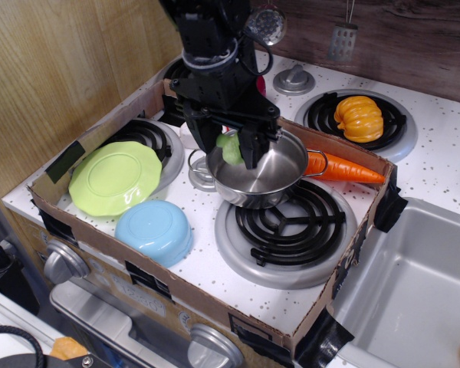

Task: Put broccoli in pot

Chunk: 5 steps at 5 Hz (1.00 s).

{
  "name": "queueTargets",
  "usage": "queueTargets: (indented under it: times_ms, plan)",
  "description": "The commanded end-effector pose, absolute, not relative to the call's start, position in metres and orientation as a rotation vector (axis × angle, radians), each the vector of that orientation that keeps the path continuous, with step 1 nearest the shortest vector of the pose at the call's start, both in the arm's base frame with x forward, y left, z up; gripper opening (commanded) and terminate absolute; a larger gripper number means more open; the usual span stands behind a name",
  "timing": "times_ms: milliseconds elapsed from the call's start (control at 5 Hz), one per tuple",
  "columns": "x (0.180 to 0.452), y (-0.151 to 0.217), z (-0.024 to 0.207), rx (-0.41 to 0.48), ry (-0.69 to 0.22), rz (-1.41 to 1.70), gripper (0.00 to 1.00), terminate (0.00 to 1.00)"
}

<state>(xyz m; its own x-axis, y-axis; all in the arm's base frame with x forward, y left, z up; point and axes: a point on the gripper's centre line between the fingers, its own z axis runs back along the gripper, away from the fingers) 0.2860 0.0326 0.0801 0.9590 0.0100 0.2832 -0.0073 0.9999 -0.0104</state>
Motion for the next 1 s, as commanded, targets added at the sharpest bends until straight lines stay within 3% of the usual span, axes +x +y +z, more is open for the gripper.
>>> queueTargets:
  times_ms: [0,200,400,800]
  plan:
    - [0.3043,0.0383,0.0813,-0.021,-0.382,0.006,0.00,0.00]
    - [0.3065,0.0354,0.0825,-0.039,-0.354,0.005,1.00,0.00]
    - [0.3110,0.0338,0.0865,-0.071,-0.292,-0.026,1.00,0.00]
    - [0.3129,0.0312,0.0890,-0.071,-0.302,-0.043,1.00,0.00]
